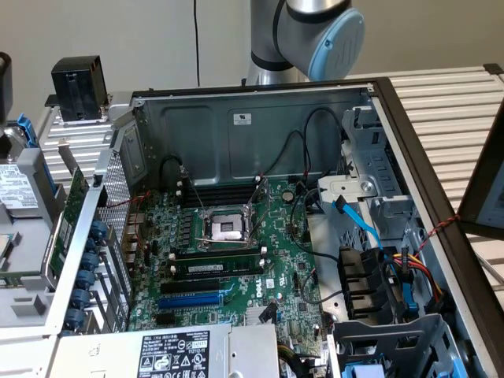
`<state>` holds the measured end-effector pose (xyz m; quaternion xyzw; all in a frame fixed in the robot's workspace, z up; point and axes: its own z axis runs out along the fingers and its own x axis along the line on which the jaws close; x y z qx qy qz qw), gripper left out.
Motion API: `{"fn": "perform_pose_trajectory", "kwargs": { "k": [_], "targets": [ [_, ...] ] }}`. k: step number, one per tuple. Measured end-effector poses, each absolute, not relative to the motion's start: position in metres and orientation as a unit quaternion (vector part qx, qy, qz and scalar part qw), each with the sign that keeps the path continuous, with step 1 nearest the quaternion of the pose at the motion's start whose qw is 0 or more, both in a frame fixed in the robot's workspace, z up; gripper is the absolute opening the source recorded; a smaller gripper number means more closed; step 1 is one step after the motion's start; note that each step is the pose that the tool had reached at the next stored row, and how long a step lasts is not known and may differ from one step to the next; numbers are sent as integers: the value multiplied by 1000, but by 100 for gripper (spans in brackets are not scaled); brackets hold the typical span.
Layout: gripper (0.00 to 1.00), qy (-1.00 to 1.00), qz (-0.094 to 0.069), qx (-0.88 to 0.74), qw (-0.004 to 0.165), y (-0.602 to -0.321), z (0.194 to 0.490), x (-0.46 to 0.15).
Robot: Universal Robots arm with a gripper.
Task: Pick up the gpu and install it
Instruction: 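Pick up the gpu and move the gpu toward the slot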
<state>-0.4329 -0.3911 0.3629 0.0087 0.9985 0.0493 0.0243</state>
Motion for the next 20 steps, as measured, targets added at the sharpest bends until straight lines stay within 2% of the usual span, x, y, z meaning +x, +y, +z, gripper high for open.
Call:
{"fn": "perform_pose_trajectory", "kwargs": {
  "k": [2,3,8,14,20],
  "targets": [
    [38,998,50,3,24,-393,359,-433],
    [45,998,50,1,24,-395,357,-433],
    [45,998,50,0,27,-397,349,-433],
    [45,997,50,0,53,-399,347,-431],
    [45,997,51,6,58,-401,337,-432]
  ]
}}
